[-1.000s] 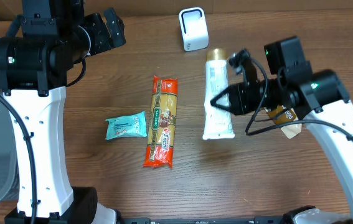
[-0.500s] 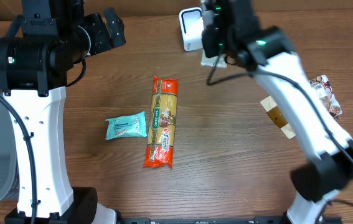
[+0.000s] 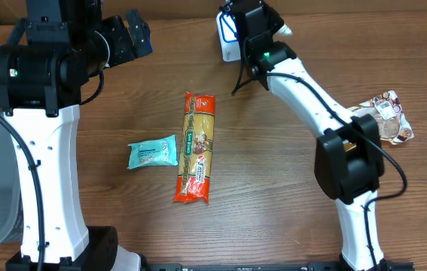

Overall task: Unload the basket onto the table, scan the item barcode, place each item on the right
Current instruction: 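Carry the tube to the white scanner and hold it in front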

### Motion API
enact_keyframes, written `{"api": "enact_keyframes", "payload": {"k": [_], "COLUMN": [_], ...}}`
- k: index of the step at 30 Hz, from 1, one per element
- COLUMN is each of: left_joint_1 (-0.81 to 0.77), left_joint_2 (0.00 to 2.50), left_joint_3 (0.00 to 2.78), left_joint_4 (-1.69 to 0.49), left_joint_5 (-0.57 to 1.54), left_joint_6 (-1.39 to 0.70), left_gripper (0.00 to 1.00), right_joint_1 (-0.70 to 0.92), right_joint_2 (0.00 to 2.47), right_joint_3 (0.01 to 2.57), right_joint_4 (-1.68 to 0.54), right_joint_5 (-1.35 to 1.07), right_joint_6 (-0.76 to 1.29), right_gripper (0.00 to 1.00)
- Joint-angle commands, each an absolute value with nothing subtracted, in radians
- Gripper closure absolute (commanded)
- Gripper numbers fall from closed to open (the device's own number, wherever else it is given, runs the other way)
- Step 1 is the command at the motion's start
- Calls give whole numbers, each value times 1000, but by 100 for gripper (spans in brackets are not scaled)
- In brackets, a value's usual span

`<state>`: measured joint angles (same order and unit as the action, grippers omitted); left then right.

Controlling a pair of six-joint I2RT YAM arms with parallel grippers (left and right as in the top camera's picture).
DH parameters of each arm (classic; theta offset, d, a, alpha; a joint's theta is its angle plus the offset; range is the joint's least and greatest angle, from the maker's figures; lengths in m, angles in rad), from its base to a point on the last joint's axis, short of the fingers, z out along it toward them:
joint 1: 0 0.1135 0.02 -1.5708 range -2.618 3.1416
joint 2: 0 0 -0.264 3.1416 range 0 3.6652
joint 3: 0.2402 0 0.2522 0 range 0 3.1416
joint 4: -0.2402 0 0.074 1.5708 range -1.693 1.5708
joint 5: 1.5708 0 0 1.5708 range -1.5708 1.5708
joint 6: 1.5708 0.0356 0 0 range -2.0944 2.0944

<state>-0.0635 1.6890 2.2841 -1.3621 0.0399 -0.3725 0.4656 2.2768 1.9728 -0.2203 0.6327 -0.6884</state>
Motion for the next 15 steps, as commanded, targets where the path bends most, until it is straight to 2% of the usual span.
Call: {"api": "enact_keyframes", "payload": {"k": [1, 5, 11, 15], "left_joint_1": [-61, -61, -61, -61], "left_joint_2": [1695, 1695, 1695, 1695], "left_joint_3": [2291, 2291, 2291, 2291], "left_joint_4": [-1358, -1358, -1358, -1358], "left_joint_5": [33, 33, 33, 33], "left_joint_6": [-389, -389, -389, -389], "left_gripper": [0, 1, 0, 0], "right_joint_1": [471, 471, 472, 473], "right_joint_2": [2344, 2407, 2482, 2487], "right_joint_3": [1997, 1996, 1997, 1997], "right_joint_4": [-118, -40, -8, 32], "right_joint_5": [717, 710, 717, 714], "right_joint_6": [-807, -887, -1164, -1164], "right_gripper": [96, 96, 96, 96]}}
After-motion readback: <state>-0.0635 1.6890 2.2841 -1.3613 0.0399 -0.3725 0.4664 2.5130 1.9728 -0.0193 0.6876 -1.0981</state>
